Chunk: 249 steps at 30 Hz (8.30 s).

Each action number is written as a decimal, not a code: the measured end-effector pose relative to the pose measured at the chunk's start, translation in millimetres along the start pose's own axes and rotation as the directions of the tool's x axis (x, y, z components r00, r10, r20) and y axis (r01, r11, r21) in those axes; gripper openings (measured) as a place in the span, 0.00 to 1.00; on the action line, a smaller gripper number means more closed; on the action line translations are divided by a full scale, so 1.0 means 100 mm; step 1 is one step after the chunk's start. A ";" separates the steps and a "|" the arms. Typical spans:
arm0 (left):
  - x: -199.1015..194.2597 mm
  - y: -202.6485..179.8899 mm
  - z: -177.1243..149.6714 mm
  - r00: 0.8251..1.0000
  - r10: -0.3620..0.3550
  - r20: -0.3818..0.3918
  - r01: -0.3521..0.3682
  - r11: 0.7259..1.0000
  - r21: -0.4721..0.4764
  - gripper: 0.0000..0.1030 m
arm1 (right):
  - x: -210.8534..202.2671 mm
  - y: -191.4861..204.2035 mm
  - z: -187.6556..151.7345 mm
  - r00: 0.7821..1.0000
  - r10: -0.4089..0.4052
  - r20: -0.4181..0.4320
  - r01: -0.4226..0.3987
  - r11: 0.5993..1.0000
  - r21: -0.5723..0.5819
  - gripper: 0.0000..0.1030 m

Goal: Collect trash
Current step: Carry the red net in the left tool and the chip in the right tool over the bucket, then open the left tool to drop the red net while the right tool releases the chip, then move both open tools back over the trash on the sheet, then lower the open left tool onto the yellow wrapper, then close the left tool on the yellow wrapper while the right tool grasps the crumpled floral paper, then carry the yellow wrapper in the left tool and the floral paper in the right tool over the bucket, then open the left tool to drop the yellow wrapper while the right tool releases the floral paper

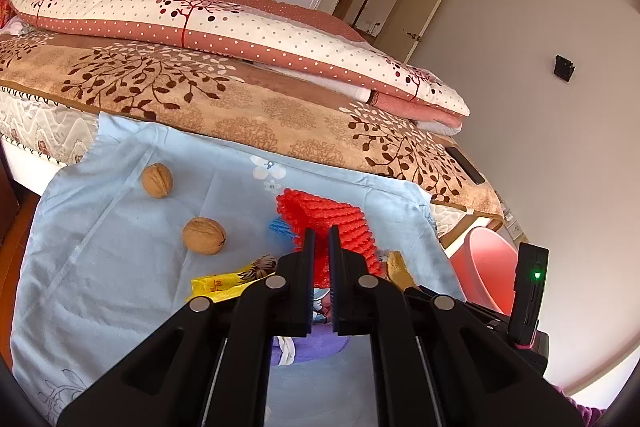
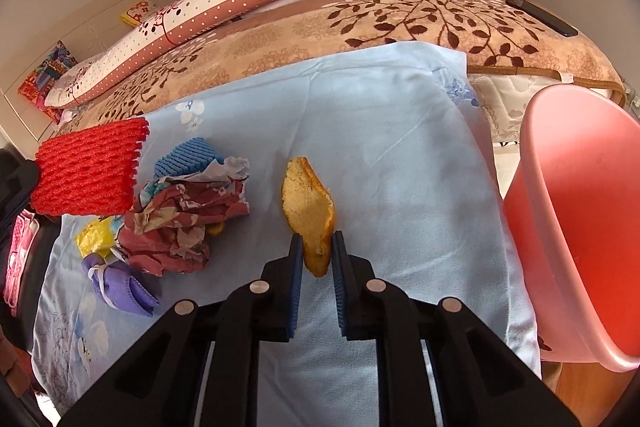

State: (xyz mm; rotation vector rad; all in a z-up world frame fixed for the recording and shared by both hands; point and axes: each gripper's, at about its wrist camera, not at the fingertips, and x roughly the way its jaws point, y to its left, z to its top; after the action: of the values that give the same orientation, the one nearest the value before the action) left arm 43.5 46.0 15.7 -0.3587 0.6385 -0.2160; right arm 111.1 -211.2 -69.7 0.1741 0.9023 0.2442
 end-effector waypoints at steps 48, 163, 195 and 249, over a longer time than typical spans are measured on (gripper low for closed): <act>0.54 -1.89 -0.30 0.973 -0.192 -0.128 0.221 0.935 0.279 0.05 | -1.36 -1.39 -0.28 0.955 -0.186 0.232 0.127 0.960 0.249 0.12; 0.41 0.36 -0.40 0.973 0.150 -0.176 -0.086 0.941 0.328 0.26 | -0.28 0.67 0.07 0.993 0.111 0.051 -0.107 0.992 -0.070 0.61; -0.03 -0.28 -0.38 0.995 0.017 -0.094 0.005 0.974 0.228 0.14 | -0.93 0.25 -0.14 0.980 0.043 0.195 -0.023 0.995 -0.101 0.23; 0.91 -2.49 -0.85 0.955 -0.155 -0.253 0.254 0.866 0.430 0.14 | -1.45 -1.68 -0.55 0.952 -0.190 0.240 0.121 0.954 0.276 0.24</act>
State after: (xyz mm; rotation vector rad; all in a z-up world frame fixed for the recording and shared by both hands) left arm 40.6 -232.2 0.6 0.0595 0.7347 -0.6063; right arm 3.8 -410.5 -36.3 0.3669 0.6744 -0.0472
